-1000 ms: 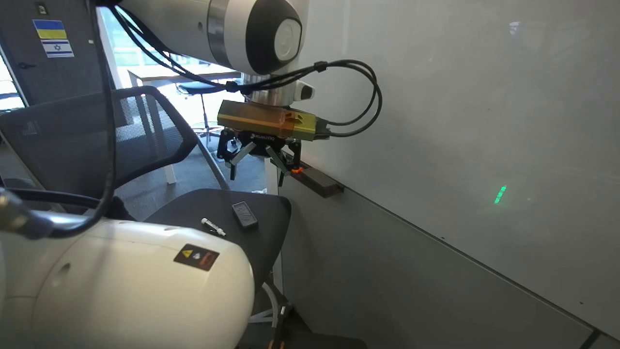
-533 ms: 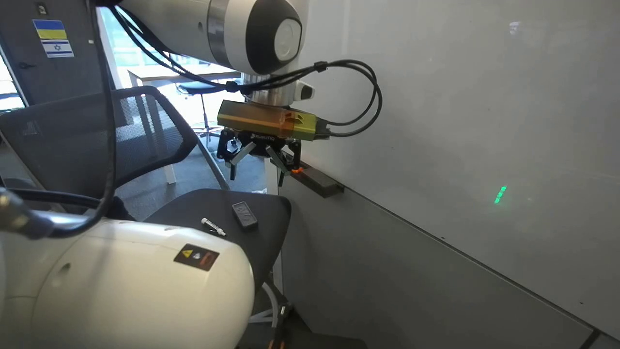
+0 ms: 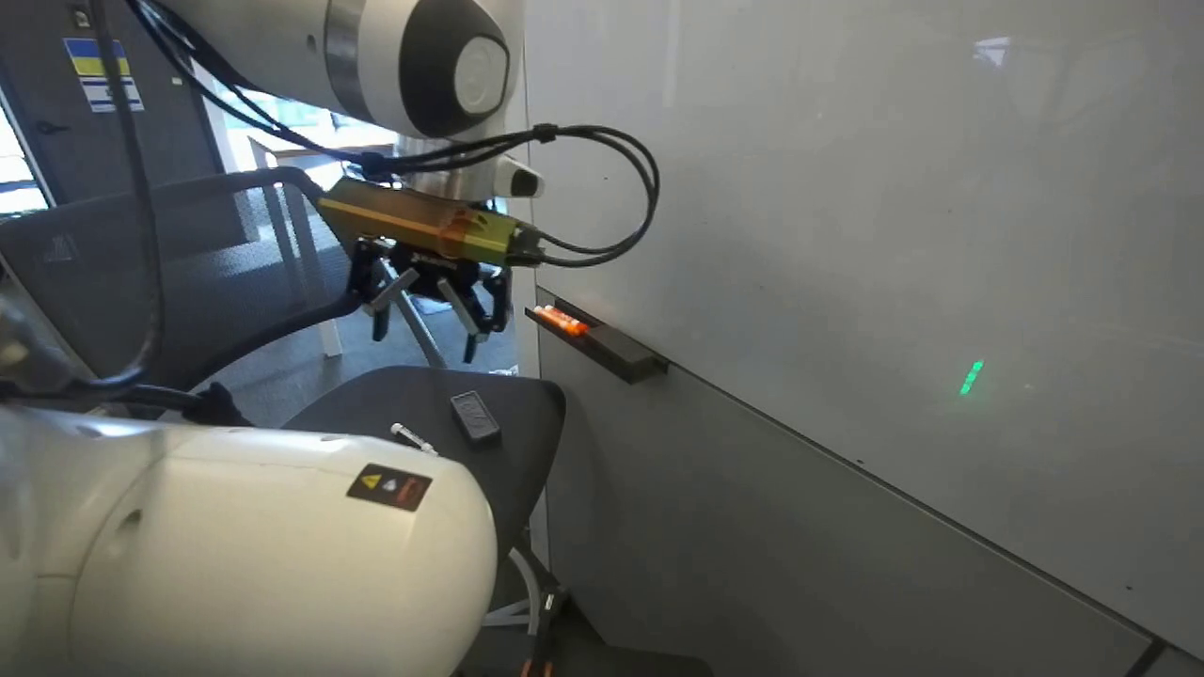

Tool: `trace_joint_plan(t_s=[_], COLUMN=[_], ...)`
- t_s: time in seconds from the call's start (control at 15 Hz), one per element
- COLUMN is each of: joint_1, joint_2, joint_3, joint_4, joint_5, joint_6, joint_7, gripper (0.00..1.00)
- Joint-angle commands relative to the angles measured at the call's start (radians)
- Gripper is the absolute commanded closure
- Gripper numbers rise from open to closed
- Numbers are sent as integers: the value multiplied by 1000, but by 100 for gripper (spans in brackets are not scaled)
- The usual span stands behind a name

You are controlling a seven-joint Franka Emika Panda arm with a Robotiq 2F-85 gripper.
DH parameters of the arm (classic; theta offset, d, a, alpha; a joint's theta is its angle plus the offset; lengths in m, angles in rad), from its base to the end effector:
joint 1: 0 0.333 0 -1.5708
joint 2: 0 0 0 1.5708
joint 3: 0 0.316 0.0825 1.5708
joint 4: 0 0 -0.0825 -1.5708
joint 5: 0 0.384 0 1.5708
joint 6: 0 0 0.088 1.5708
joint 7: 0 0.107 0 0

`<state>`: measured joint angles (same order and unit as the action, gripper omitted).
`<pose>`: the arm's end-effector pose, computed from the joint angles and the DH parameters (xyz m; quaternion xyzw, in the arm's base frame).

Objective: Get the marker from the chair and use it to write on the white board

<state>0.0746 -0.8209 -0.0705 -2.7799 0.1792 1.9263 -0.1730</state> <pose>0.2963 0.0152 0.4311 -0.9916 -0.0670 0.0097 0.1100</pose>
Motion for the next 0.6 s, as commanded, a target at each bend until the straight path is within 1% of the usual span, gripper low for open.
trace_joint_plan(t_s=[0.0,0.07,0.2,0.4,0.53], joint_1=[51,49,68,114,164], joint_2=[84,118,196,334,442], joint_3=[150,208,300,416,482], joint_4=[1,0,-2,-4,-6], joint_5=[93,106,156,265,344], joint_6=[24,80,145,284,420], joint_7=[223,310,467,671,764], gripper=[0,0,0,0,0])
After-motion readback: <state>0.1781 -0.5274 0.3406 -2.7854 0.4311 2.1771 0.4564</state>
